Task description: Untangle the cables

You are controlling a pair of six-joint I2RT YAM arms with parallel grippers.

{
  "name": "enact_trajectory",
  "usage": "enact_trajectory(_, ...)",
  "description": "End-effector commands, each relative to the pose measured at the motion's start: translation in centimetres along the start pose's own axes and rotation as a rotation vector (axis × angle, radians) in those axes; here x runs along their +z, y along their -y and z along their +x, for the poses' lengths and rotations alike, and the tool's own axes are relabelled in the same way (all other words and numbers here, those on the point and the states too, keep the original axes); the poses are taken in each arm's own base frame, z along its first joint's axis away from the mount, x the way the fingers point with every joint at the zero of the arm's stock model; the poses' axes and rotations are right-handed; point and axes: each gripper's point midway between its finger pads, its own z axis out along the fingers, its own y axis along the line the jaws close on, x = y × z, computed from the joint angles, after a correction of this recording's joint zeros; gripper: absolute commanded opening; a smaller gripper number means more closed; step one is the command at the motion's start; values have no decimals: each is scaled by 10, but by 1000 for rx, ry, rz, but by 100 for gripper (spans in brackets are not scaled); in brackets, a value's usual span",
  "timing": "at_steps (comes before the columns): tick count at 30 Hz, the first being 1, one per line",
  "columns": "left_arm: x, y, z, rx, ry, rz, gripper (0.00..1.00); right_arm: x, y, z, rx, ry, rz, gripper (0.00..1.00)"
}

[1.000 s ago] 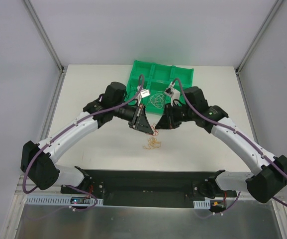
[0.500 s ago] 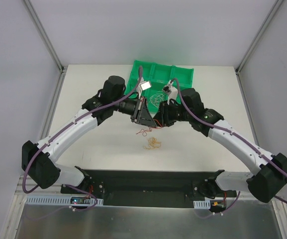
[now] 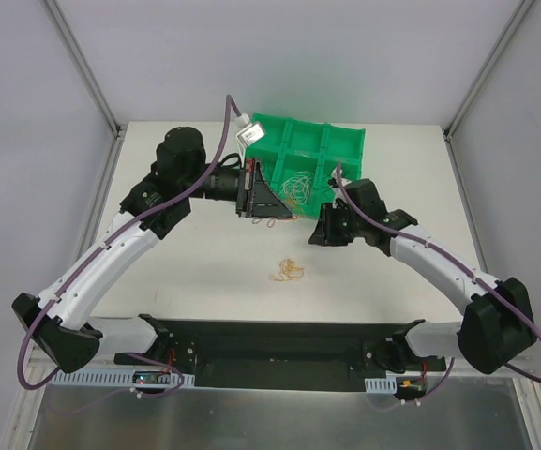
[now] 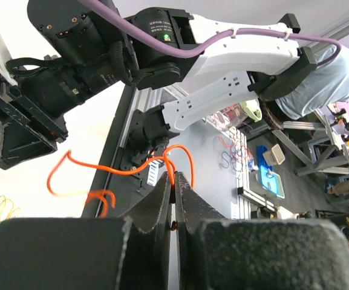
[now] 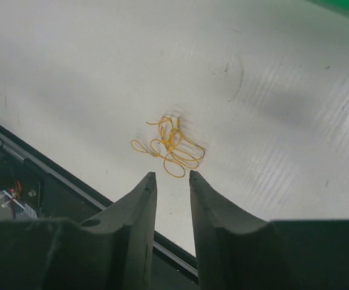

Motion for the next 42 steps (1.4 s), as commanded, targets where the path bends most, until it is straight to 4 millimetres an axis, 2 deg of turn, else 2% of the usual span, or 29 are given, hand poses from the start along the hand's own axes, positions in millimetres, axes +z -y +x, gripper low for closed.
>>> enact_trajectory(1, 1, 2, -17, 26, 43, -6, 0, -28, -17, -9, -54, 28, -131, 41)
enact_trajectory(5, 4, -6, -22, 13, 30, 2, 0, -75, -66, -17, -214, 76, -404, 67)
enact_trajectory(9, 4, -7, -20, -12, -12, 49, 0, -121, -100, -39, -316, 182, -538, 78)
enact_trajectory(11, 3, -6, -19, -23, -30, 70, 0, -133, -109, -50, -383, 239, -552, 80)
enact_trajectory(15, 1, 1, -13, -31, -70, 125, 0, -144, -120, -63, -428, 286, -583, 81)
enact_trajectory(23, 2, 4, -9, -71, -111, 178, 0, -147, -123, -92, -489, 391, -536, 81)
enact_trajectory(28, 3, 4, -8, -92, -115, 190, 0, -153, -144, -92, -510, 366, -654, 78)
enact_trajectory(30, 4, 4, -9, -88, -109, 195, 0, -151, -151, -90, -505, 349, -696, 75)
enact_trajectory(34, 5, 4, -10, -91, -103, 193, 0, -146, -158, -90, -493, 335, -725, 58)
enact_trajectory(37, 4, 3, -10, -97, -98, 187, 0, -141, -157, -99, -457, 353, -701, 27)
enact_trajectory(38, 5, -1, -9, -112, -94, 176, 0, -141, -156, -103, -446, 356, -695, 9)
enact_trajectory(39, 4, -5, -8, -125, -88, 164, 5, -138, -151, -108, -418, 355, -672, 0)
enact_trajectory(40, 3, -12, -7, -147, -75, 141, 15, -135, -145, -117, -385, 368, -640, 0)
enact_trajectory(42, -4, -28, -7, -173, -22, 68, 44, -131, -135, -130, -338, 383, -596, 0)
